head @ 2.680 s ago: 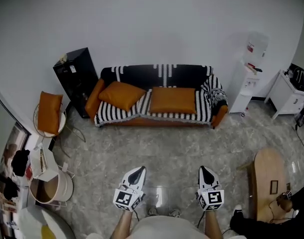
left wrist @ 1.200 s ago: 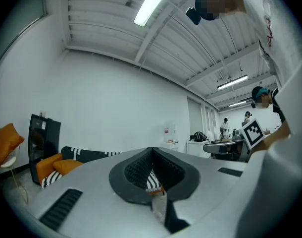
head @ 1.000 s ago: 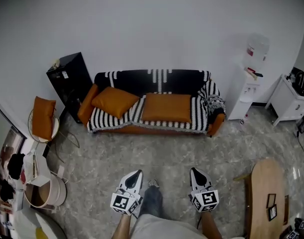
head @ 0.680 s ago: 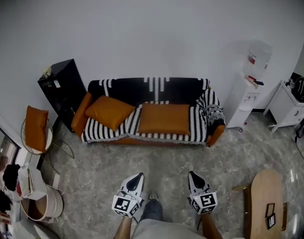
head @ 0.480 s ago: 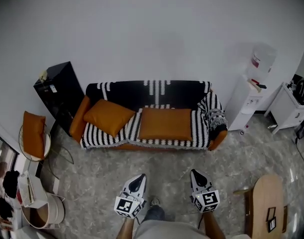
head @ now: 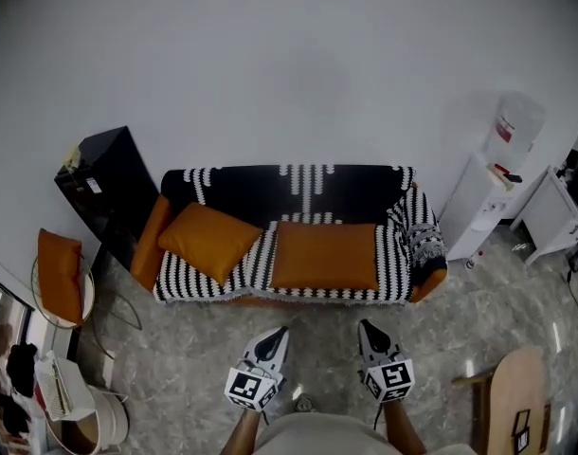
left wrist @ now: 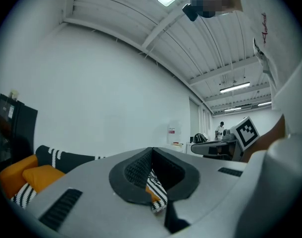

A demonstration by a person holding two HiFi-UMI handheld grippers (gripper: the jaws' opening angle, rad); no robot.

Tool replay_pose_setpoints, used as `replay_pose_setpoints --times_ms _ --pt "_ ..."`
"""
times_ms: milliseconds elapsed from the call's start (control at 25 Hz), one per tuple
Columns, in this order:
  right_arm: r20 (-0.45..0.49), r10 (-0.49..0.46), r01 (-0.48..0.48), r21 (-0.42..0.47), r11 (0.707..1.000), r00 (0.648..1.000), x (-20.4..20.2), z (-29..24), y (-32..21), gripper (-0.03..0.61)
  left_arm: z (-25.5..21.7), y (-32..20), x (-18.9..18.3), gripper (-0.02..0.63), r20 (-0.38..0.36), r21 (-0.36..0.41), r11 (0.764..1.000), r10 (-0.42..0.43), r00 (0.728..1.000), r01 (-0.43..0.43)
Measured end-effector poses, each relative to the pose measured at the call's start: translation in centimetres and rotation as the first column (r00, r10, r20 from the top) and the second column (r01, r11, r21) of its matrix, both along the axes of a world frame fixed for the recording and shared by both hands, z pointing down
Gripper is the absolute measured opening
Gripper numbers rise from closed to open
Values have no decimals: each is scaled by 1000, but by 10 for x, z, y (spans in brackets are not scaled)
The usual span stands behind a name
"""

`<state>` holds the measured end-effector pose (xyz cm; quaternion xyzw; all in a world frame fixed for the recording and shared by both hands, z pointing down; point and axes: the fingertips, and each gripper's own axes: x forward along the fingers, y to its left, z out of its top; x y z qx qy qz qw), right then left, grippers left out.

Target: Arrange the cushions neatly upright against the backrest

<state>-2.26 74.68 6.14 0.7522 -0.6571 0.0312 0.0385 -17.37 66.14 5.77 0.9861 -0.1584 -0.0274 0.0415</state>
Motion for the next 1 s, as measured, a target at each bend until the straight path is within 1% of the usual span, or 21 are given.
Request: replay_pose_setpoints --times_ms 160,400,560,680,840,1000 --pt "-11 19 -19 -7 1000 1000 9 5 -23 29 7 -29 11 28 9 -10 1000 21 1000 -20" --pt "23 79 -78 -41 996 997 27 24 -28 29 22 -45 29 28 29 -34 997 66 997 -65" --pt "34 98 -96 -48 994 995 41 32 -38 29 35 -58 45 28 42 -56 995 86 995 -84" --pt "36 108 -106 -43 993 994 61 33 -53 29 36 -73 62 28 46 -51 994 94 994 -92" --pt "39 106 -105 -28 994 994 89 34 -82 29 39 -103 87 28 52 -45 996 85 995 -82" --pt "50 93 -91 -28 995 994 127 35 -116 29 39 -137 123 28 60 -49 997 66 996 -63"
